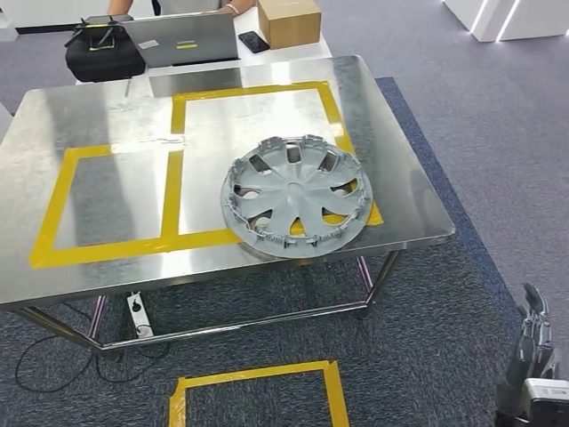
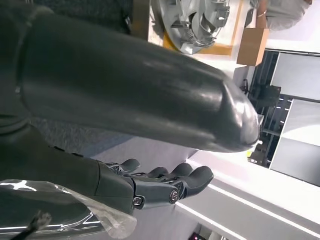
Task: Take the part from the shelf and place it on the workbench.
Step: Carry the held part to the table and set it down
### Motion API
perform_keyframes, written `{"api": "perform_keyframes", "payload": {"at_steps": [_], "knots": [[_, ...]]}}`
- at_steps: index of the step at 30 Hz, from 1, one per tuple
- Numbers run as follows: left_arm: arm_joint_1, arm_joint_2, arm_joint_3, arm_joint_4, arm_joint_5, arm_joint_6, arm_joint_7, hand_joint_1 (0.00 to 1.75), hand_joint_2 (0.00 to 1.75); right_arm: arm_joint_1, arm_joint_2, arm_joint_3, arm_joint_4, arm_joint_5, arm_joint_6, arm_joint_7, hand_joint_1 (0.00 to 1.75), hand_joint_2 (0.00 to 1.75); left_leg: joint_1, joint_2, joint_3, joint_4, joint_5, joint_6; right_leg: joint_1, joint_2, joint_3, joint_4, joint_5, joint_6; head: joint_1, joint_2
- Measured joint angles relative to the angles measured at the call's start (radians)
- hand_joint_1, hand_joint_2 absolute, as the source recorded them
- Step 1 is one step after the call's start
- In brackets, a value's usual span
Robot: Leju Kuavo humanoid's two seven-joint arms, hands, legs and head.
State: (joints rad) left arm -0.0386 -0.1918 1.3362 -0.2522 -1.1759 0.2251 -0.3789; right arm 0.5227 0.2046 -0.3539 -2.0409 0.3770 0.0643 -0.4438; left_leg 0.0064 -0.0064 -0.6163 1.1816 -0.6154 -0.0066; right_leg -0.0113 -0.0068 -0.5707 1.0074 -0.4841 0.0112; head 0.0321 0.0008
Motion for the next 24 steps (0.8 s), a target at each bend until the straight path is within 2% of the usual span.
{"api": "perform_keyframes", "payload": {"at_steps": [1, 2, 3, 4, 7, 8, 11, 12, 13, 14, 16, 17, 18, 19, 20, 22, 23, 24], "knots": [[0.0, -0.001, 0.001, 0.0, 0.0, 0.004, -0.003, 0.0, 1.75, 0.005, 0.01, -0.008, -0.006, 0.006, 0.008, -0.004, 0.0, 0.0, 0.001, 0.0, -0.02, 0.063, -0.035, -0.003, 0.0, -0.001, -0.005, 0.0, 0.003, -0.002, 0.0, 0.0], [-0.001, -0.001, 0.002, 0.0, 0.0, 0.009, -0.005, 0.0, 1.75, 0.009, 0.019, -0.015, -0.011, 0.011, 0.015, -0.008, 0.0, 0.0, 0.002, 0.0, -0.029, 0.106, -0.054, -0.005, 0.0, -0.001, -0.01, 0.001, 0.007, -0.003, 0.0, 0.0], [-0.001, -0.001, 0.003, -0.001, -0.001, 0.013, -0.006, 0.0, 1.75, 0.013, 0.027, -0.021, -0.015, 0.015, 0.021, -0.011, 0.0, 0.0, 0.002, 0.0, -0.023, 0.115, -0.053, -0.005, 0.0, -0.001, -0.015, 0.002, 0.011, -0.003, 0.0, 0.0], [-0.001, -0.002, 0.003, -0.002, -0.002, 0.017, -0.007, 0.0, 1.75, 0.016, 0.033, -0.025, -0.02, 0.018, 0.026, -0.015, 0.0, 0.0, 0.002, 0.0, 0.004, 0.082, -0.034, -0.004, 0.0, 0.0, -0.02, 0.003, 0.015, -0.002, 0.0, 0.0], [-0.006, -0.002, 0.003, -0.004, -0.006, 0.027, -0.008, 0.0, 1.75, 0.022, 0.05, -0.04, -0.035, 0.02, 0.043, -0.028, 0.0, 0.0, 0.0, 0.0, 0.127, -0.13, 0.042, 0.005, 0.003, 0.001, -0.03, 0.006, 0.028, 0.006, 0.001, 0.0], [-0.007, -0.002, 0.003, -0.004, -0.007, 0.029, -0.009, 0.0, 1.75, 0.022, 0.054, -0.044, -0.04, 0.02, 0.048, -0.033, 0.0, 0.0, -0.002, -0.001, 0.148, -0.17, 0.052, 0.009, 0.004, 0.002, -0.032, 0.007, 0.033, 0.012, 0.001, 0.0], [-0.008, -0.006, 0.003, -0.005, -0.009, 0.033, -0.01, 0.0, 1.75, 0.024, 0.065, -0.05, -0.052, 0.024, 0.062, -0.044, 0.0, 0.0, -0.006, 0.0, 0.145, -0.184, 0.07, 0.026, 0.001, 0.003, -0.035, 0.005, 0.047, 0.03, 0.001, 0.0], [-0.008, -0.007, 0.004, -0.005, -0.01, 0.034, -0.01, 0.0, 1.75, 0.026, 0.068, -0.053, -0.055, 0.026, 0.065, -0.047, 0.0, 0.0, -0.006, 0.002, 0.14, -0.186, 0.078, 0.034, -0.001, 0.004, -0.04, 0.01, 0.038, 0.036, 0.002, 0.0], [-0.008, -0.007, 0.004, -0.005, -0.011, 0.036, -0.01, 0.0, 1.75, 0.028, 0.07, -0.057, -0.058, 0.028, 0.068, -0.049, 0.0, 0.0, -0.004, 0.005, 0.133, -0.189, 0.088, 0.042, -0.002, 0.005, -0.05, 0.03, 0.014, 0.041, 0.003, 0.0], [-0.009, -0.008, 0.004, -0.006, -0.012, 0.037, -0.011, 0.0, 1.75, 0.03, 0.071, -0.06, -0.061, 0.029, 0.071, -0.051, 0.0, 0.0, -0.002, 0.007, 0.123, -0.191, 0.097, 0.048, -0.003, 0.006, -0.065, 0.072, -0.027, 0.045, 0.005, 0.0], [-0.009, -0.008, 0.004, -0.007, -0.014, 0.039, -0.011, 0.0, 1.75, 0.031, 0.075, -0.065, -0.063, 0.032, 0.076, -0.052, 0.0, 0.0, -0.004, 0.009, 0.1, -0.19, 0.113, 0.054, -0.003, 0.006, -0.1, 0.195, -0.12, 0.051, 0.007, 0.0], [-0.009, -0.009, 0.004, -0.007, -0.015, 0.039, -0.011, 0.0, 1.75, 0.031, 0.077, -0.068, -0.064, 0.034, 0.08, -0.053, 0.0, 0.0, -0.005, 0.01, 0.088, -0.19, 0.122, 0.053, -0.003, 0.006, -0.109, 0.249, -0.148, 0.053, 0.007, 0.0], [-0.008, -0.009, 0.004, -0.007, -0.015, 0.039, -0.011, 0.0, 1.75, 0.032, 0.078, -0.07, -0.064, 0.035, 0.084, -0.054, 0.0, 0.0, -0.005, 0.011, 0.077, -0.189, 0.131, 0.053, -0.003, 0.006, -0.103, 0.273, -0.152, 0.054, 0.007, 0.0], [-0.008, -0.009, 0.005, -0.007, -0.016, 0.039, -0.011, 0.0, 1.75, 0.032, 0.08, -0.072, -0.065, 0.037, 0.087, -0.054, 0.0, 0.0, -0.006, 0.012, 0.066, -0.188, 0.139, 0.051, -0.003, 0.006, -0.078, 0.262, -0.137, 0.053, 0.008, 0.0], [-0.009, -0.009, 0.005, -0.007, -0.016, 0.039, -0.011, 0.0, 1.75, 0.032, 0.081, -0.074, -0.066, 0.039, 0.089, -0.055, 0.0, 0.0, -0.006, 0.012, 0.057, -0.188, 0.146, 0.049, -0.003, 0.006, -0.034, 0.213, -0.11, 0.051, 0.008, 0.0], [-0.009, -0.01, 0.005, -0.007, -0.017, 0.039, -0.011, 0.0, 1.75, 0.031, 0.084, -0.079, -0.07, 0.042, 0.092, -0.057, 0.0, 0.0, -0.007, 0.011, 0.044, -0.186, 0.159, 0.042, -0.002, 0.006, 0.081, 0.058, -0.071, 0.045, 0.008, 0.0], [-0.009, -0.01, 0.006, -0.007, -0.018, 0.039, -0.011, 0.0, 1.75, 0.029, 0.086, -0.082, -0.072, 0.044, 0.093, -0.059, 0.0, 0.0, -0.009, 0.011, 0.04, -0.184, 0.166, 0.037, -0.001, 0.006, 0.124, -0.005, -0.067, 0.041, 0.008, 0.0], [-0.009, -0.011, 0.006, -0.007, -0.018, 0.039, -0.011, 0.0, 1.75, 0.029, 0.088, -0.086, -0.074, 0.045, 0.094, -0.06, 0.0, 0.0, -0.01, 0.01, 0.036, -0.182, 0.172, 0.032, 0.001, 0.007, 0.144, -0.043, -0.07, 0.038, 0.008, 0.0]]}}
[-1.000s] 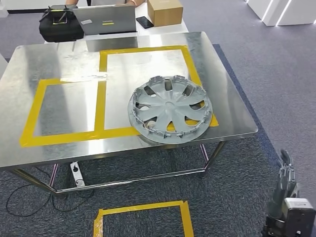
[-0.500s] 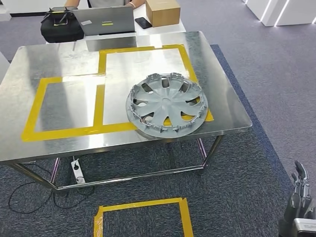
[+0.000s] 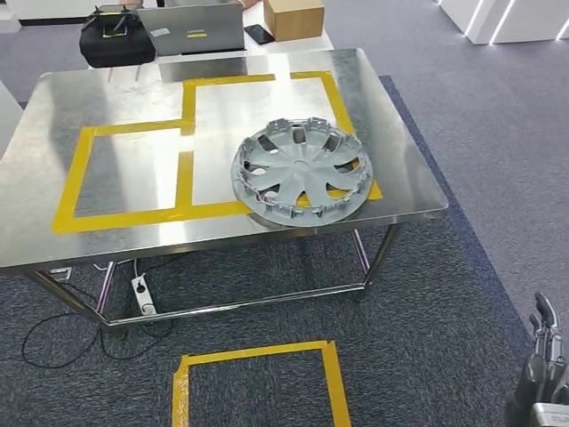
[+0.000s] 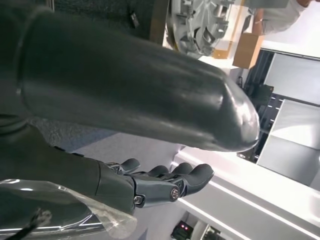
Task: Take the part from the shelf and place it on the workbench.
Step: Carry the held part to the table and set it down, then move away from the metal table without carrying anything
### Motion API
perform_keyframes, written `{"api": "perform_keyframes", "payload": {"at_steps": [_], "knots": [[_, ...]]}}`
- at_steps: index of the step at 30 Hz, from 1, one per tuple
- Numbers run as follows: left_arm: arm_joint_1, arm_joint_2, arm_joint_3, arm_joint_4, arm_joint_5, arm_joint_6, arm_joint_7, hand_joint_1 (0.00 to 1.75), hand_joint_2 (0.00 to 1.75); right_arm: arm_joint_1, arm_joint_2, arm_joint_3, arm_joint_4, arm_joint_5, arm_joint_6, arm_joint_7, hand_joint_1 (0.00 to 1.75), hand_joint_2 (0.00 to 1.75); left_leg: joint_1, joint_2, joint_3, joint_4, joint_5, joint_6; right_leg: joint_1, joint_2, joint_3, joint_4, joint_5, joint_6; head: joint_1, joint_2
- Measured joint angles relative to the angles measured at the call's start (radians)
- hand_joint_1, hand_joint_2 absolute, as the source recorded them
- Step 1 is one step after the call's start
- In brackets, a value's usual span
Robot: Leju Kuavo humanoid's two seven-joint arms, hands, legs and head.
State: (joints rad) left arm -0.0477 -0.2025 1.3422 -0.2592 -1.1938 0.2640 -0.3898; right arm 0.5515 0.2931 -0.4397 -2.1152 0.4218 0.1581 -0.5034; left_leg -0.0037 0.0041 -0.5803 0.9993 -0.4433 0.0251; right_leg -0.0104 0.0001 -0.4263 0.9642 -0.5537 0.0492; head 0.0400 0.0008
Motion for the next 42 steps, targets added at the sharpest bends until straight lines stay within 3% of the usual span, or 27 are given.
{"api": "perform_keyframes", "payload": {"at_steps": [3, 5, 7, 8, 9, 10, 11, 13, 15, 18, 19, 21, 23, 24, 25, 26, 28, 30, 31, 35, 38, 40, 42], "knots": [[0.001, 0.001, 0.002, 0.0, 0.0, 0.0, 0.0, 0.0, 1.75, 0.0, 0.006, -0.009, -0.003, 0.002, 0.002, -0.002, 0.0, 0.0, 0.001, -0.001, -0.011, 0.007, 0.006, -0.018, 0.0, -0.002, -0.015, -0.017, 0.005, -0.017, 0.0, 0.0], [0.002, 0.002, 0.004, 0.0, 0.0, 0.0, -0.001, 0.0, 1.75, -0.001, 0.011, -0.012, -0.004, 0.003, 0.003, -0.003, 0.0, 0.0, 0.002, -0.002, -0.028, 0.058, -0.055, -0.029, -0.003, -0.007, -0.031, -0.02, 0.021, -0.036, -0.004, 0.0], [0.003, 0.002, 0.005, 0.0, -0.001, 0.0, -0.002, 0.0, 1.75, -0.002, 0.015, -0.015, -0.004, 0.006, 0.006, -0.003, 0.0, 0.0, 0.005, -0.003, -0.054, 0.175, -0.155, -0.039, -0.002, -0.01, -0.051, -0.018, 0.038, -0.045, -0.008, 0.0], [0.003, 0.002, 0.005, 0.0, -0.002, 0.0, -0.002, 0.0, 1.75, -0.002, 0.016, -0.017, -0.004, 0.007, 0.008, -0.003, 0.0, 0.0, 0.006, -0.003, -0.062, 0.233, -0.186, -0.042, 0.0, -0.011, -0.062, -0.015, 0.045, -0.045, -0.008, 0.0], [0.002, 0.002, 0.005, 0.0, -0.003, 0.0, -0.003, 0.0, 1.75, -0.003, 0.018, -0.02, -0.004, 0.01, 0.009, -0.004, 0.0, 0.0, 0.007, -0.002, -0.059, 0.269, -0.194, -0.043, 0.001, -0.012, -0.072, -0.01, 0.052, -0.045, -0.008, 0.0], [0.002, 0.002, 0.005, 0.0, -0.004, 0.0, -0.003, 0.0, 1.75, -0.003, 0.02, -0.023, -0.004, 0.011, 0.01, -0.004, 0.0, 0.0, 0.007, -0.002, -0.042, 0.272, -0.18, -0.043, 0.001, -0.013, -0.083, -0.004, 0.058, -0.044, -0.008, 0.0], [0.002, 0.002, 0.005, 0.0, -0.006, 0.0, -0.003, 0.0, 1.75, -0.004, 0.022, -0.026, -0.004, 0.012, 0.011, -0.004, 0.0, 0.0, 0.007, -0.002, -0.009, 0.237, -0.152, -0.041, 0.002, -0.013, -0.094, 0.004, 0.063, -0.043, -0.008, 0.0], [0.001, 0.003, 0.005, 0.0, -0.008, 0.0, -0.003, 0.0, 1.75, -0.005, 0.025, -0.031, -0.005, 0.015, 0.011, -0.004, 0.0, 0.0, 0.006, -0.003, 0.079, 0.106, -0.106, -0.034, 0.003, -0.013, -0.116, 0.022, 0.071, -0.039, -0.008, 0.0], [0.001, 0.003, 0.005, -0.001, -0.01, 0.001, -0.003, 0.0, 1.75, -0.005, 0.027, -0.035, -0.006, 0.021, 0.01, -0.005, 0.0, 0.0, 0.003, -0.004, 0.128, 0.012, -0.099, -0.027, 0.006, -0.013, -0.136, 0.035, 0.081, -0.031, -0.008, 0.0], [0.001, 0.002, 0.005, -0.001, -0.013, 0.003, -0.003, 0.0, 1.75, -0.005, 0.029, -0.036, -0.007, 0.026, 0.007, -0.006, 0.0, 0.0, 0.004, -0.002, 0.119, -0.012, -0.099, -0.011, 0.008, -0.012, -0.154, 0.042, 0.094, -0.016, -0.007, 0.0], [0.001, 0.002, 0.005, -0.001, -0.014, 0.004, -0.003, 0.0, 1.75, -0.004, 0.03, -0.038, -0.008, 0.027, 0.006, -0.006, 0.0, 0.0, 0.006, -0.001, 0.112, -0.016, -0.092, -0.001, 0.008, -0.01, -0.163, 0.054, 0.079, -0.01, -0.006, 0.0], [0.001, 0.001, 0.005, -0.001, -0.017, 0.006, -0.003, 0.0, 1.75, -0.004, 0.03, -0.041, -0.008, 0.027, 0.006, -0.006, 0.0, 0.0, 0.01, 0.004, 0.091, -0.019, -0.072, 0.016, 0.006, -0.004, -0.192, 0.129, 0.002, 0.0, -0.005, 0.0], [0.001, 0.002, 0.005, -0.001, -0.018, 0.008, -0.003, 0.0, 1.75, -0.004, 0.03, -0.044, -0.008, 0.028, 0.006, -0.005, 0.0, 0.0, 0.008, 0.006, 0.064, -0.017, -0.052, 0.02, 0.004, -0.003, -0.226, 0.255, -0.081, 0.007, -0.004, 0.0], [0.001, 0.002, 0.005, -0.001, -0.018, 0.008, -0.003, 0.0, 1.75, -0.004, 0.03, -0.045, -0.008, 0.028, 0.006, -0.005, 0.0, 0.0, 0.007, 0.007, 0.05, -0.015, -0.041, 0.02, 0.004, -0.003, -0.231, 0.3, -0.093, 0.008, -0.004, 0.0], [0.001, 0.002, 0.005, -0.001, -0.018, 0.008, -0.003, 0.0, 1.75, -0.004, 0.03, -0.046, -0.008, 0.029, 0.005, -0.004, 0.0, 0.0, 0.006, 0.007, 0.035, -0.012, -0.031, 0.019, 0.004, -0.003, -0.221, 0.315, -0.082, 0.009, -0.004, 0.0], [0.001, 0.002, 0.005, -0.001, -0.019, 0.008, -0.003, 0.0, 1.75, -0.004, 0.03, -0.048, -0.008, 0.031, 0.005, -0.002, 0.0, 0.0, 0.006, 0.008, 0.021, -0.009, -0.022, 0.018, 0.003, -0.003, -0.195, 0.295, -0.055, 0.008, -0.004, 0.0], [0.0, 0.002, 0.005, -0.001, -0.02, 0.008, -0.003, 0.0, 1.75, -0.004, 0.03, -0.05, -0.008, 0.035, 0.002, 0.002, 0.0, 0.0, 0.005, 0.008, -0.001, -0.003, -0.005, 0.011, 0.002, -0.003, -0.092, 0.162, -0.007, 0.005, -0.003, 0.0], [-0.001, 0.001, 0.005, -0.001, -0.021, 0.009, -0.002, 0.0, 1.75, -0.005, 0.03, -0.051, -0.009, 0.04, -0.001, 0.007, 0.0, 0.0, 0.002, 0.006, -0.013, 0.002, 0.011, 0.002, 0.003, -0.001, 0.002, 0.022, -0.007, -0.002, -0.003, 0.0], [-0.001, 0.001, 0.005, -0.001, -0.022, 0.009, -0.002, 0.0, 1.75, -0.004, 0.03, -0.051, -0.009, 0.042, -0.002, 0.008, 0.0, 0.0, 0.001, 0.006, -0.015, 0.003, 0.019, -0.004, 0.004, -0.001, 0.019, -0.011, -0.015, -0.006, -0.002, 0.0], [0.001, 0.002, 0.005, -0.001, -0.027, 0.011, -0.002, 0.0, 0.0, -0.002, 0.031, -0.054, -0.009, 0.046, -0.003, 0.01, 0.0, 0.0, 0.003, 0.004, -0.023, 0.003, 0.038, -0.021, 0.004, -0.004, 0.002, -0.02, 0.001, -0.028, 0.002, 0.0], [0.001, 0.003, 0.005, -0.001, -0.027, 0.011, -0.002, 0.0, 0.0, -0.002, 0.031, -0.054, -0.009, 0.046, -0.003, 0.01, 0.0, 0.0, 0.004, 0.004, -0.024, 0.005, 0.036, -0.022, 0.002, -0.005, -0.001, -0.021, 0.004, -0.03, 0.002, 0.0], [0.001, 0.003, 0.005, -0.001, -0.027, 0.011, -0.002, 0.0, 0.0, -0.003, 0.031, -0.054, -0.009, 0.047, -0.003, 0.01, 0.0, 0.0, 0.005, 0.003, -0.028, 0.015, 0.013, -0.026, 0.002, -0.007, -0.006, -0.021, 0.008, -0.034, 0.001, 0.0], [0.002, 0.003, 0.005, -0.001, -0.027, 0.012, -0.002, 0.0, 0.0, -0.003, 0.032, -0.055, -0.009, 0.052, -0.003, 0.01, 0.0, 0.0, 0.007, 0.001, -0.041, 0.141, -0.09, -0.035, 0.003, -0.01, -0.042, -0.015, 0.036, -0.042, -0.002, 0.0]]}}
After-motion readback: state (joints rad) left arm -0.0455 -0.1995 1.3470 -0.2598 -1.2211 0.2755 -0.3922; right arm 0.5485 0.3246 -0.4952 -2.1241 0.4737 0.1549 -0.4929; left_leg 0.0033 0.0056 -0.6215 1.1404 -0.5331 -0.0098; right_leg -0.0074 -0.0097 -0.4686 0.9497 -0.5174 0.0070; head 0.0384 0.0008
